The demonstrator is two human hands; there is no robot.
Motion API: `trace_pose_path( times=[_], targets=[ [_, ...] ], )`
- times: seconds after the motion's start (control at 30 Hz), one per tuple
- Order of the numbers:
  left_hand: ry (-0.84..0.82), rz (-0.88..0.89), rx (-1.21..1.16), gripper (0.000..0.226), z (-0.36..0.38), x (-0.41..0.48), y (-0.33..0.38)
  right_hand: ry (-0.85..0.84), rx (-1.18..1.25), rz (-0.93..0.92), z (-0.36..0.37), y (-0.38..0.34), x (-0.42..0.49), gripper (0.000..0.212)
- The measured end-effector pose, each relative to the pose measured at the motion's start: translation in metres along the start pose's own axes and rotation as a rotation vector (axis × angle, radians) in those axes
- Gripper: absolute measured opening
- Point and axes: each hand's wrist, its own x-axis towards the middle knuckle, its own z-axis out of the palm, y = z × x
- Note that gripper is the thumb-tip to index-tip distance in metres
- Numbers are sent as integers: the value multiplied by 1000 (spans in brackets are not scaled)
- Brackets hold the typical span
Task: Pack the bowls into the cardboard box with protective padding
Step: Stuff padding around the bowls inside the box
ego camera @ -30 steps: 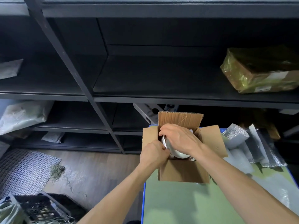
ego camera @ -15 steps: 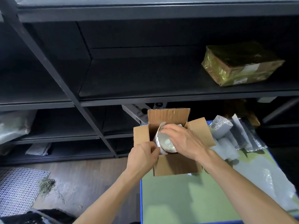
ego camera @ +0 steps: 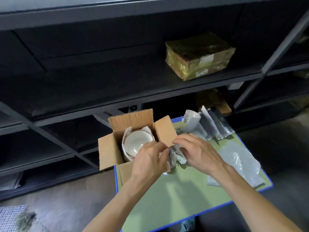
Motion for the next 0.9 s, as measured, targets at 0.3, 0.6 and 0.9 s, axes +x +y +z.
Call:
trace_pose_path(
  times=[0.3, 0.6, 0.9],
  targets=[
    [-202, 209, 24, 26, 100, 22, 104, -25, -40, 347, -27, 113, -109, 37],
    [-511, 171, 248, 49, 198, 31, 117, -330, -26, 682, -15, 184, -177, 44],
    [-650, 30, 372, 58, 237, 18, 107, -410, -42, 791, 12, 203, -173, 30]
  ],
)
